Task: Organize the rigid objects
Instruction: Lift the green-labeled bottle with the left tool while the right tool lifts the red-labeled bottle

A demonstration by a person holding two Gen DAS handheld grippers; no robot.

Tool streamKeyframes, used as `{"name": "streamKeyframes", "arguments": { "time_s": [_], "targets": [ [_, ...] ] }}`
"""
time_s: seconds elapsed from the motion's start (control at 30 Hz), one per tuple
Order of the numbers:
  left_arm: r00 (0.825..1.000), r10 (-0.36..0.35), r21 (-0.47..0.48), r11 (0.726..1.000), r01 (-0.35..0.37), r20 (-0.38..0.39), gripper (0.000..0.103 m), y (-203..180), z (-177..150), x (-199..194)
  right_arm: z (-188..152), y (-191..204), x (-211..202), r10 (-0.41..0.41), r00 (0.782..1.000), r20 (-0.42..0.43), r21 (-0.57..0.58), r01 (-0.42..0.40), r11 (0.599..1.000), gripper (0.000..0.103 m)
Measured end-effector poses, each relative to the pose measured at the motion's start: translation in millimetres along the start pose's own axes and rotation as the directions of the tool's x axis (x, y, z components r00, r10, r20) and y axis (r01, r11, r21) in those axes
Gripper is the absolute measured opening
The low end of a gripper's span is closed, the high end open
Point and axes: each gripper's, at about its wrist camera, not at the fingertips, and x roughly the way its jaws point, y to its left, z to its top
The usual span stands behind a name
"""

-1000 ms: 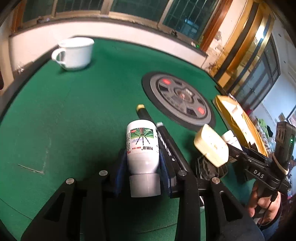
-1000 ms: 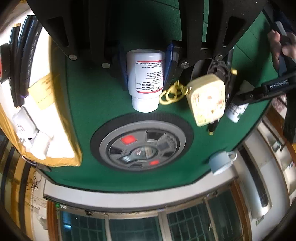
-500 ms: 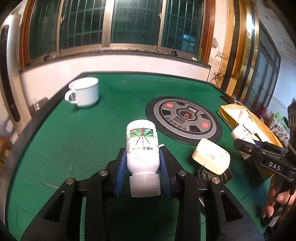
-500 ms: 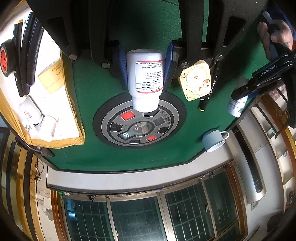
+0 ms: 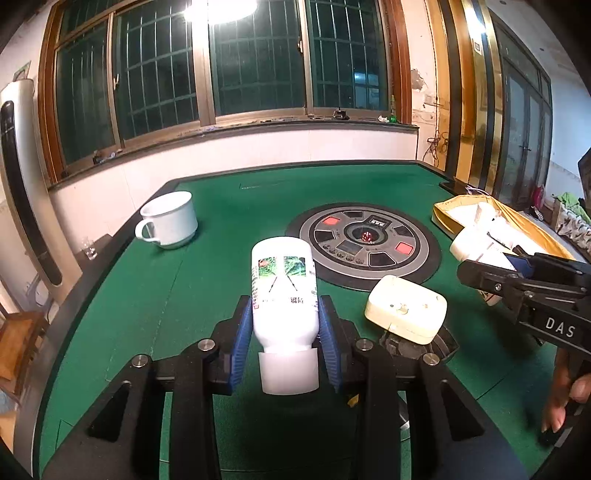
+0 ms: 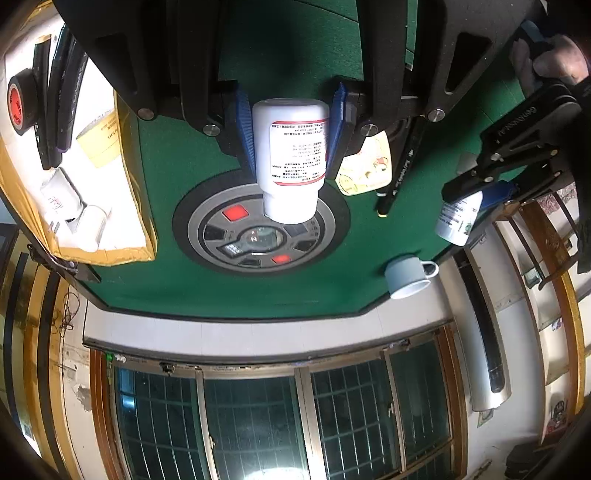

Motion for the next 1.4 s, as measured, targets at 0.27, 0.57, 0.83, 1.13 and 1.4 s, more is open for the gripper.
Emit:
{"name": "streamKeyframes", "arguments": {
  "time_s": [0.27, 0.57, 0.83, 1.13, 1.4],
  "targets": [
    [0.998, 0.037, 0.044, 0.998, -0.039, 0.048, 0.032, -15.3, 1.1, -10.1, 0.1, 4.4, -6.6, 0.020, 1.000, 0.021, -0.005, -0.020, 1.000, 0.031],
    [0.999, 0.003, 0.060, 0.998, -0.005, 0.032, 0.032, -20.2, 5.7, -15.0, -0.6, 1.1, -11.9, 0.023, 0.999, 0.035, 0.008, -0.023, 1.000, 0.031],
    [0.975, -0.177, -0.140, 0.977, 0.159, -0.132, 0.033, 28.5, -3.5, -7.0, -1.4, -8.2, -16.3, 0.024, 0.999, 0.034, 0.043, -0.025, 0.999, 0.031],
    [0.975, -0.128, -0.110, 0.988, 0.110, -0.181, 0.033, 16.6, -10.5, 15.7, -0.5, -11.5, -16.6, 0.038, 0.999, 0.033, 0.056, -0.040, 0.998, 0.031],
    [0.983, -0.111, -0.109, 0.989, 0.096, -0.144, 0.034, 15.1, 1.2, 35.8, -0.6, -10.9, -15.2, 0.043, 0.999, 0.027, 0.050, -0.044, 0.998, 0.031]
  ]
}}
